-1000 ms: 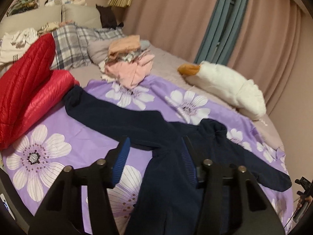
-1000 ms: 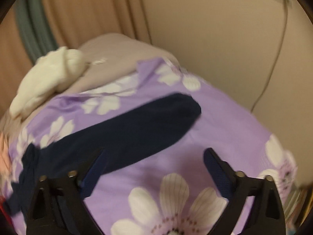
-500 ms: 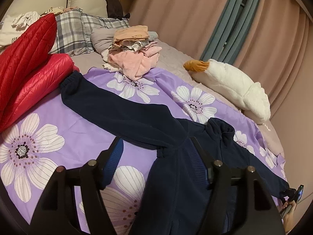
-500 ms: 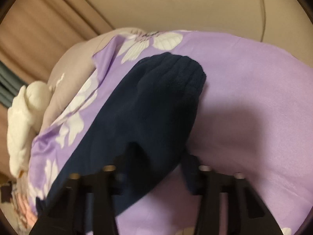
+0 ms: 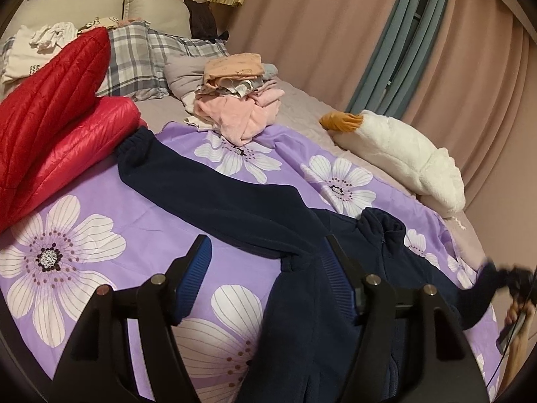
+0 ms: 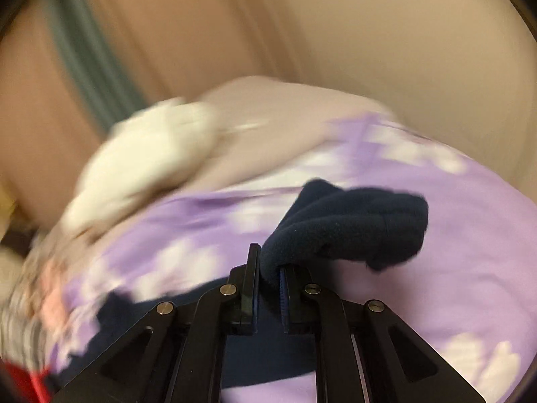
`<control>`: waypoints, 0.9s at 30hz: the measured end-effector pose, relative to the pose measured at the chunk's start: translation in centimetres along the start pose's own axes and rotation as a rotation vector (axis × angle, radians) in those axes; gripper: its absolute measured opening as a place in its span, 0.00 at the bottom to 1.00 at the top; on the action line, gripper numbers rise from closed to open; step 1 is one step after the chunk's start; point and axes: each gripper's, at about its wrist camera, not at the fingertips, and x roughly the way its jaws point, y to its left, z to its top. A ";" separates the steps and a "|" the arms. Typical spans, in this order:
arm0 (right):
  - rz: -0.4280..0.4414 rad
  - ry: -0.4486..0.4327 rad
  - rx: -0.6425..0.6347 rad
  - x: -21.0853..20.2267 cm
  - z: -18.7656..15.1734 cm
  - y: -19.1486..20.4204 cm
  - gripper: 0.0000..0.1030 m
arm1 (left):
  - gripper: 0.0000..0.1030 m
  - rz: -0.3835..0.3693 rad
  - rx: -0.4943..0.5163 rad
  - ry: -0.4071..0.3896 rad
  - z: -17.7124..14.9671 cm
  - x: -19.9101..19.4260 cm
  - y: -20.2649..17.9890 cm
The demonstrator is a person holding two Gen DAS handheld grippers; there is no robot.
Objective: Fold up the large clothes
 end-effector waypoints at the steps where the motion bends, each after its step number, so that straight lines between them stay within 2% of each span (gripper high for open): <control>1: 0.060 0.010 -0.044 0.1 -0.9 3.4 0.11 | 0.65 0.003 0.000 -0.002 -0.1 -0.2 0.1; 4: 0.242 0.082 -0.133 1.3 -4.5 12.3 0.11 | 0.65 0.003 -0.003 0.002 -0.2 -0.7 0.6; 7: 0.283 0.190 -0.196 4.2 -8.3 18.6 0.11 | 0.66 0.018 0.010 0.008 -0.1 -1.0 1.2; 10: 0.342 0.331 -0.171 6.6 -11.3 21.3 0.11 | 0.66 0.045 0.028 0.015 -0.2 -1.1 1.8; 12: 0.350 0.374 -0.163 6.2 -12.1 21.4 0.13 | 0.70 0.041 0.031 0.028 -0.3 -0.8 2.2; 14: 0.346 0.366 -0.166 5.2 -12.0 20.4 0.18 | 0.76 0.025 0.011 0.040 -0.5 -0.4 2.6; 15: 0.325 0.338 -0.173 4.4 -11.3 19.7 0.26 | 0.79 0.012 -0.005 0.050 -0.6 -0.1 2.7; 16: 0.315 0.322 -0.176 4.5 -10.8 19.6 0.42 | 0.79 -0.005 -0.025 0.063 -0.7 0.3 2.6; 17: 0.318 0.295 -0.176 3.6 -10.0 18.3 0.51 | 0.80 -0.021 -0.042 0.077 -0.8 0.8 2.3; 18: 0.329 0.268 -0.175 2.7 -9.3 17.4 0.65 | 0.80 -0.042 -0.059 0.094 -0.9 1.3 2.0; 19: 0.330 0.239 -0.181 2.0 -8.8 16.6 0.69 | 0.80 -0.066 -0.070 0.114 -1.1 1.8 1.4; 22: 0.270 0.179 -0.250 0.1 -7.7 14.3 0.69 | 0.81 -0.128 -0.055 0.177 -1.9 3.6 -1.4; 25: 0.080 0.135 -0.322 -1.1 -7.9 10.8 0.69 | 0.83 -0.161 0.012 0.222 -2.8 5.9 -5.7; 27: 0.033 0.123 -0.325 -1.6 -8.7 8.1 0.69 | 0.84 -0.172 0.072 0.250 -3.5 7.9 -9.4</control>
